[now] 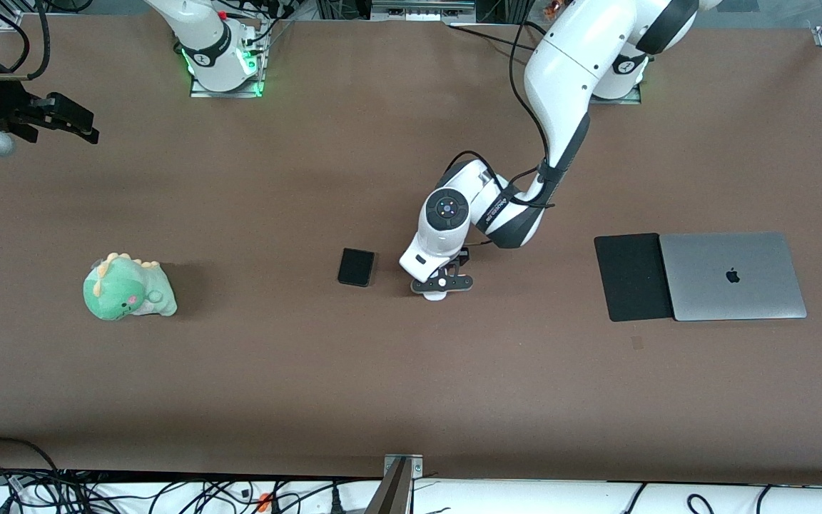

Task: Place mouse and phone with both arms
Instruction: 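Grasp the white mouse with the left gripper and carry it toward the mouse pad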

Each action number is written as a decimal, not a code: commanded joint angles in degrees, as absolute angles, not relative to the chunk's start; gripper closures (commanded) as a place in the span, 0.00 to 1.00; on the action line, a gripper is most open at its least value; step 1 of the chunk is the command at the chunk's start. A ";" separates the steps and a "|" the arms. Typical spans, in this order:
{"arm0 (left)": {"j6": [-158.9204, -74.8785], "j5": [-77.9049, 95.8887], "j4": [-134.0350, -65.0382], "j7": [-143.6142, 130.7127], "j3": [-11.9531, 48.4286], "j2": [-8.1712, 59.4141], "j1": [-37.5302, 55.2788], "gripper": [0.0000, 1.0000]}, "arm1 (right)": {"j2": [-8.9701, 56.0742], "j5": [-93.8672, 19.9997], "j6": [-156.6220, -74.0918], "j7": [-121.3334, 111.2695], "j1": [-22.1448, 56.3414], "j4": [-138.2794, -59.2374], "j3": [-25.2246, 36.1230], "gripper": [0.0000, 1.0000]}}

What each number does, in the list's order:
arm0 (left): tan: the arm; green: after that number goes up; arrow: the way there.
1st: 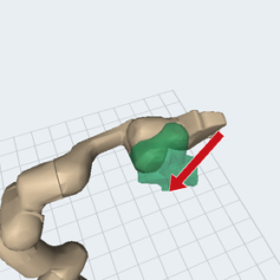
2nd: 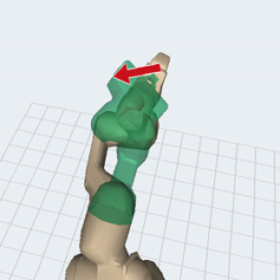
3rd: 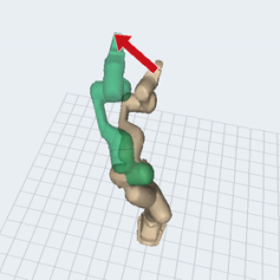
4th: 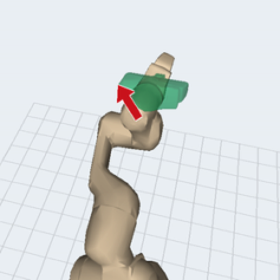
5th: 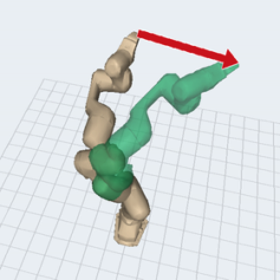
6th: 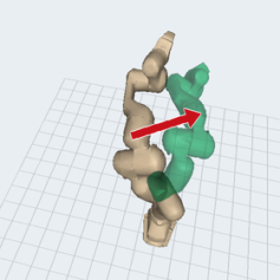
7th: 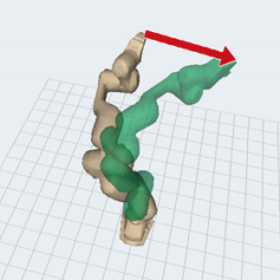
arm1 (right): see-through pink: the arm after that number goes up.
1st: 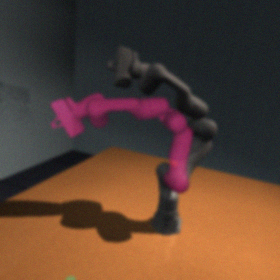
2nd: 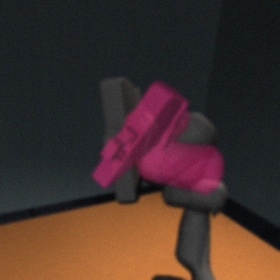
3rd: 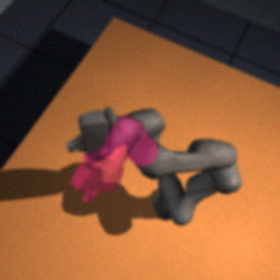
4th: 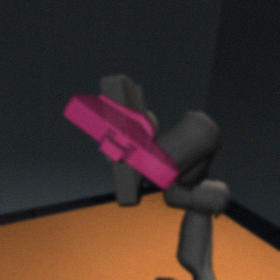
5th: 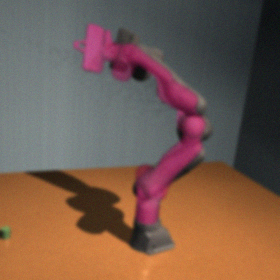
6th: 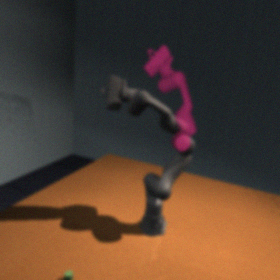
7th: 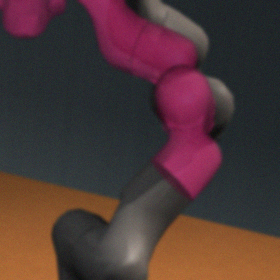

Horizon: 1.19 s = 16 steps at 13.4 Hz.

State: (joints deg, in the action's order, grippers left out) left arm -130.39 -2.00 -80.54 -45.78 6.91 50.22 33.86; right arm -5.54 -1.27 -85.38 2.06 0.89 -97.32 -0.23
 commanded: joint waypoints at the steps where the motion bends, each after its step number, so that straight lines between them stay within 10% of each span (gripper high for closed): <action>1: -129.47 -3.34 -79.10 -46.58 5.72 49.23 33.23 0.44 | -5.01 -2.72 -84.55 2.55 1.58 -96.85 -0.26 0.00; 10: -112.34 -3.43 -80.59 -38.08 0.26 34.12 22.09 0.41 | 0.43 -5.80 -89.98 13.69 8.25 -97.73 -0.26 0.00; 16: -111.36 -3.43 -87.63 -22.70 0.53 26.81 9.33 0.41 | 8.60 -5.80 -107.63 26.35 16.59 -102.30 -0.26 0.00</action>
State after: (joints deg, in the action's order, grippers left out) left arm -110.81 -2.19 -83.55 -27.28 -0.60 29.70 12.64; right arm 6.66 -4.97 -102.53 22.49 13.91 -100.53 -0.62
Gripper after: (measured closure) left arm 0.374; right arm 0.000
